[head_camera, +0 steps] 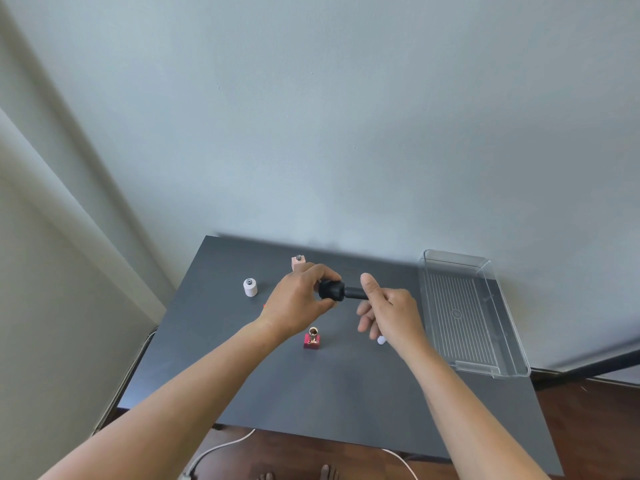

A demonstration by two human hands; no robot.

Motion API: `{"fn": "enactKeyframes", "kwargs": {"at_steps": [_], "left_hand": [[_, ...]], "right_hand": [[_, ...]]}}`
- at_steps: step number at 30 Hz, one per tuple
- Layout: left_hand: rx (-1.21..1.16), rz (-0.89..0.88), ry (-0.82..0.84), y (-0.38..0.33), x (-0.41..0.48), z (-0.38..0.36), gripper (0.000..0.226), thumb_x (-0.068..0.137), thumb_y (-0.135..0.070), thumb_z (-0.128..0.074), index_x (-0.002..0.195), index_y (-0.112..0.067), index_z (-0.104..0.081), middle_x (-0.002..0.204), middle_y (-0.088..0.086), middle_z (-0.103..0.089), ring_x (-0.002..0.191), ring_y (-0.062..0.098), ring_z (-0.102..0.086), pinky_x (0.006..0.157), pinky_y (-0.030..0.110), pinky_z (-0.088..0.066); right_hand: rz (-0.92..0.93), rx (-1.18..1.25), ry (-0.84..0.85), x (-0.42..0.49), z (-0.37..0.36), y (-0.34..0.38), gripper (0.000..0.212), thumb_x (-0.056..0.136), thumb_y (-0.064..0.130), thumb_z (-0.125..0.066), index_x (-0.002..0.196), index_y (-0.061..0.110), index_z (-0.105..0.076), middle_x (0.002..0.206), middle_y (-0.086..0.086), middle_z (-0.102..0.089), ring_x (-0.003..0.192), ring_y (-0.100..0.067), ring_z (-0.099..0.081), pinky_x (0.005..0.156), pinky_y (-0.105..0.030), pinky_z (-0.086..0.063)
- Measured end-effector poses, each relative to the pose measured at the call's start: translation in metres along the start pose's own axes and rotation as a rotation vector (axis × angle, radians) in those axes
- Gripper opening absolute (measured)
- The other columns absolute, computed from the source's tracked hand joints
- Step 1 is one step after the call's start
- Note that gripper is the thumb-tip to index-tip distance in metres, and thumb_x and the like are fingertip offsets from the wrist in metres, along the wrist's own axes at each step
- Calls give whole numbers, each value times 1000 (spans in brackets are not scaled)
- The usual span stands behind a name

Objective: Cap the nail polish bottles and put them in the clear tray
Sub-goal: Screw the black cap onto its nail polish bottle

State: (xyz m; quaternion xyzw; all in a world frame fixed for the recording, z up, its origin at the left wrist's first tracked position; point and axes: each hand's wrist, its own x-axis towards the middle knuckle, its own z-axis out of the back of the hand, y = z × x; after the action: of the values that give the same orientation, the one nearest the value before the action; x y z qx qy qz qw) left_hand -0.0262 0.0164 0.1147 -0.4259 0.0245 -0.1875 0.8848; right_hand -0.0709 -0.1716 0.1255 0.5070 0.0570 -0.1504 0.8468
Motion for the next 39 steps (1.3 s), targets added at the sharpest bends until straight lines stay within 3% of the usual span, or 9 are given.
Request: {"fn": "enactKeyframes", "kwargs": {"at_steps": [3, 6, 9, 12, 20, 26, 29, 33, 39], "left_hand": [[10, 10, -7, 3, 1, 1, 28, 78, -19, -77, 100, -31, -65, 99, -18, -61, 86, -3, -57, 78, 12, -42], [17, 30, -12, 6, 2, 2, 29, 77, -20, -77, 101, -31, -65, 98, -20, -60, 86, 0, -57, 80, 19, -46], [25, 36, -3, 6, 2, 1, 29, 77, -20, -77, 100, -33, -64, 97, -20, -60, 87, 1, -56, 79, 19, -45], [24, 26, 3, 4, 2, -1, 29, 77, -20, -77, 99, -32, -64, 99, -17, -61, 87, 0, -56, 78, 17, -44], [25, 16, 15, -2, 3, -2, 32, 77, -18, -76, 101, -34, -62, 102, -16, -60, 89, 1, -57, 80, 19, -46], [36, 58, 36, 0, 4, -1, 30, 78, -20, -75, 99, -37, -62, 103, -16, -60, 89, 2, -56, 78, 16, -42], [32, 67, 45, -1, 4, -1, 30, 78, -20, -75, 100, -36, -62, 104, -15, -60, 90, 2, -56, 79, 18, -44], [24, 56, 43, -4, 3, -1, 30, 78, -18, -74, 99, -36, -62, 103, -15, -60, 89, 1, -57, 80, 19, -45], [30, 11, 27, -8, 2, 0, 30, 78, -18, -75, 103, -31, -64, 101, -15, -61, 89, 2, -57, 79, 19, -45]], "right_hand": [[17, -22, 20, 1, 0, -1, 65, 82, 81, -40, 82, 24, -72, 68, 2, -74, 52, -16, -65, 54, -29, -45], [80, 0, 37, 0, -1, -3, 36, 83, 57, -63, 115, 41, -59, 84, 17, -71, 58, -12, -68, 53, -24, -43], [137, -16, 26, 1, -4, -7, 23, 87, 31, -67, 105, 44, -59, 88, 17, -70, 58, -9, -66, 47, -18, -39], [138, -10, 19, 1, -4, -6, 4, 92, 34, -60, 93, 36, -62, 83, 13, -74, 56, -13, -66, 43, -16, -38], [25, -32, -15, 4, 1, -5, 69, 83, 78, -41, 65, 17, -68, 55, -2, -71, 45, -17, -63, 48, -28, -46], [109, -32, 41, 4, 4, -8, 40, 77, 51, -70, 115, 50, -58, 91, 22, -68, 62, -8, -69, 54, -30, -49], [151, -60, 23, 3, 3, -9, 31, 83, 27, -70, 105, 48, -61, 95, 16, -69, 63, -8, -69, 49, -30, -50], [145, -60, 16, 2, 4, -9, 8, 90, 31, -61, 89, 37, -66, 78, 13, -72, 58, -12, -68, 49, -32, -53], [90, -85, 14, 0, 5, -5, 55, 91, 66, -40, 73, 21, -66, 62, 5, -72, 50, -17, -65, 54, -39, -57]]}}
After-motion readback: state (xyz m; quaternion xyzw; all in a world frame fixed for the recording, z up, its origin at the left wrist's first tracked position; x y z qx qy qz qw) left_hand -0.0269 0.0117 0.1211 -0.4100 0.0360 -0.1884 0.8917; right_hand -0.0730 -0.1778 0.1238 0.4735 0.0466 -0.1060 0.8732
